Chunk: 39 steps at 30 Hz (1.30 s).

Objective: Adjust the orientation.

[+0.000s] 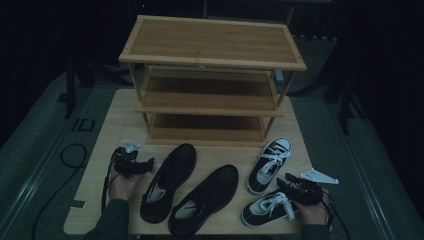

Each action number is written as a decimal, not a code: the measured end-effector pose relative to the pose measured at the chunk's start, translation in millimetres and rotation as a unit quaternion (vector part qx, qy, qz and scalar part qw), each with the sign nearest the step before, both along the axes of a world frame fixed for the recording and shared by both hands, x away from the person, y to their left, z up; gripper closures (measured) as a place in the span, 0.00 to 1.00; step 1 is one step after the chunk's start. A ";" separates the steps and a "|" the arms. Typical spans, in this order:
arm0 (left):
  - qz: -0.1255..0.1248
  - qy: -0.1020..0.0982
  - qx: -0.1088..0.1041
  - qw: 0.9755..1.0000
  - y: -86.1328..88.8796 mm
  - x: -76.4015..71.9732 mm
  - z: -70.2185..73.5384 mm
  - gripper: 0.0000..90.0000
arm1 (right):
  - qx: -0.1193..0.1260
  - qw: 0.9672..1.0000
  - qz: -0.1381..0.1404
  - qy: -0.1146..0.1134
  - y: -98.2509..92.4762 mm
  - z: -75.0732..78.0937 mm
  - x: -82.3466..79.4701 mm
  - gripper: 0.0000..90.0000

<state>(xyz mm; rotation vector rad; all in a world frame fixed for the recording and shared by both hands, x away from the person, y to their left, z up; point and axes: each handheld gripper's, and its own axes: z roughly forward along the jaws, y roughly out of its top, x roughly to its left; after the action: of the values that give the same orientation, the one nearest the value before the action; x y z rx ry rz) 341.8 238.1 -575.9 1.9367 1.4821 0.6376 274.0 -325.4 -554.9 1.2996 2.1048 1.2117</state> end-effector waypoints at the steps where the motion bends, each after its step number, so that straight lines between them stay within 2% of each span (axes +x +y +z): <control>1: 0.000 0.000 0.000 1.000 0.0 0.0 0.0 0.15 | 0.000 1.000 0.000 0.000 0.0 0.0 0.0 0.58; 15: 0.003 -0.001 0.001 1.000 -0.2 -0.4 0.2 0.17 | 0.009 1.000 0.007 0.004 -1.9 -2.2 1.2 0.56; 19: 0.006 -0.003 0.000 1.000 0.1 -0.7 0.3 0.18 | 0.011 1.000 0.008 0.014 -1.5 -2.7 1.3 0.54; 21: 0.009 -0.005 -0.001 1.000 0.3 -0.9 0.3 0.23 | 0.012 1.000 0.008 0.015 -1.5 -2.7 1.3 0.54; 22: 0.024 -0.011 -0.003 1.000 1.6 -1.9 0.7 0.28 | 0.012 1.000 0.009 0.017 -1.8 -2.8 1.6 0.54; 23: 0.024 -0.011 -0.003 1.000 1.6 -1.9 0.7 0.32 | 0.012 1.000 0.009 0.017 -1.8 -2.8 1.6 0.54; 24: 0.035 -0.015 -0.005 0.999 2.5 -2.6 0.9 0.35 | 0.012 1.000 0.011 0.018 -2.1 -2.9 2.0 0.53; 27: 0.036 -0.015 -0.004 0.999 4.0 -3.5 1.7 0.44 | 0.013 1.000 0.013 0.019 -2.1 -3.2 2.3 0.53; 30: 0.045 -0.001 -0.001 0.999 7.4 -5.0 5.9 0.54 | 0.016 0.999 0.015 0.028 -2.6 -3.2 3.3 0.53; 33: 0.046 0.006 0.003 0.999 9.1 -6.2 7.5 0.58 | 0.017 0.999 0.015 0.029 -2.7 -3.2 3.7 0.53; 36: 0.036 0.010 0.001 0.999 11.7 -9.7 11.8 0.60 | 0.015 0.999 0.016 0.025 -2.0 -3.3 3.1 0.53; 39: 0.015 0.013 -0.005 1.000 12.3 -13.7 17.4 0.61 | 0.014 0.999 0.016 0.024 -2.0 -3.4 3.0 0.52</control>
<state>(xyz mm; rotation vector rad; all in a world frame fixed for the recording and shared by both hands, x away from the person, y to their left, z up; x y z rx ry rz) 328.1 250.4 -558.4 1.9251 1.5305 0.6203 277.1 -327.4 -558.3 1.3245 2.1575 1.2382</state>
